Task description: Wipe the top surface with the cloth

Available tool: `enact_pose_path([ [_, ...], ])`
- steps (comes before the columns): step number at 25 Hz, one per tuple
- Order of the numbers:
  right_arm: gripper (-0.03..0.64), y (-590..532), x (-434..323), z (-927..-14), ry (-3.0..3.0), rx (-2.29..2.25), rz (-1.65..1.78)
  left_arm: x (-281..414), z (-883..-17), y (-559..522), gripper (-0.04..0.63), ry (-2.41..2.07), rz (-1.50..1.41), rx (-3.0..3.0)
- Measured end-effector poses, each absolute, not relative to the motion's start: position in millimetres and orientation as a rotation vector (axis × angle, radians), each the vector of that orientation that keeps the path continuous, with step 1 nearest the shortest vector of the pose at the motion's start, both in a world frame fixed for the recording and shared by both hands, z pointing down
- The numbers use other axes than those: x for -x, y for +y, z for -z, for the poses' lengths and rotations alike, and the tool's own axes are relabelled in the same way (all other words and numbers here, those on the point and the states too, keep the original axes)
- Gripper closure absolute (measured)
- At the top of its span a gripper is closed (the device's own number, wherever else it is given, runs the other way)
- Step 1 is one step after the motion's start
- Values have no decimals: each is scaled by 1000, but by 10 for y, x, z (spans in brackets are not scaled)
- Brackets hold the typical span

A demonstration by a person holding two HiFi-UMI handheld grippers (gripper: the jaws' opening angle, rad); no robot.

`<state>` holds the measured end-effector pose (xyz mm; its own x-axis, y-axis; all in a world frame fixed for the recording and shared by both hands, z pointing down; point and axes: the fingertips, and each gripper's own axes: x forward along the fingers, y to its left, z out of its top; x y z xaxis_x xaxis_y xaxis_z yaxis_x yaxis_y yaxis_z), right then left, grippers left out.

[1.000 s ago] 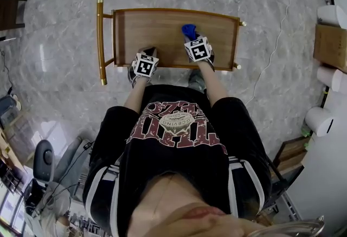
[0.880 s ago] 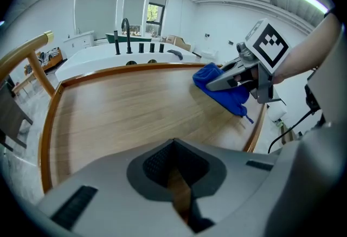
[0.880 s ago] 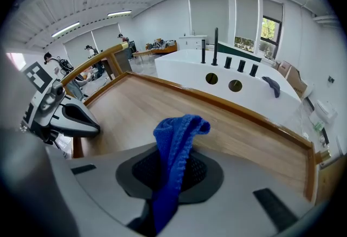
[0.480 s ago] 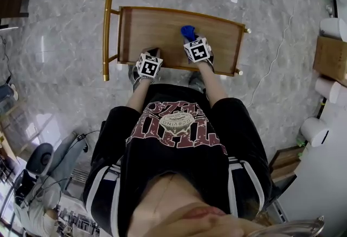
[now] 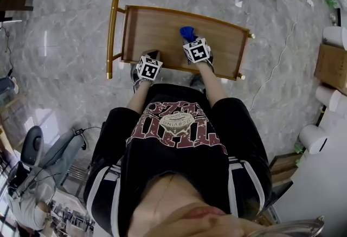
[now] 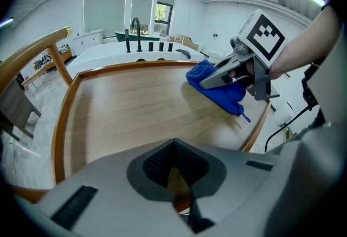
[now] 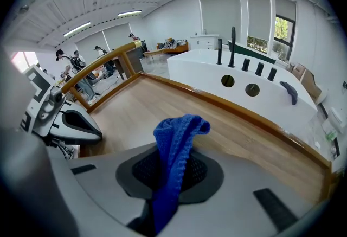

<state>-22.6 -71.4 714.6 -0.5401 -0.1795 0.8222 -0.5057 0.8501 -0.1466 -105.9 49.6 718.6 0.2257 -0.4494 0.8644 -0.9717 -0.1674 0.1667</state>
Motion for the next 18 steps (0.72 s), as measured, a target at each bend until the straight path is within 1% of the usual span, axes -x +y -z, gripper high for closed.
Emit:
enact_pose_path([
  [18, 558, -545, 853, -7162, -2193, -357, -444, 1355, -7156, 738, 549, -1380, -900, -1715],
])
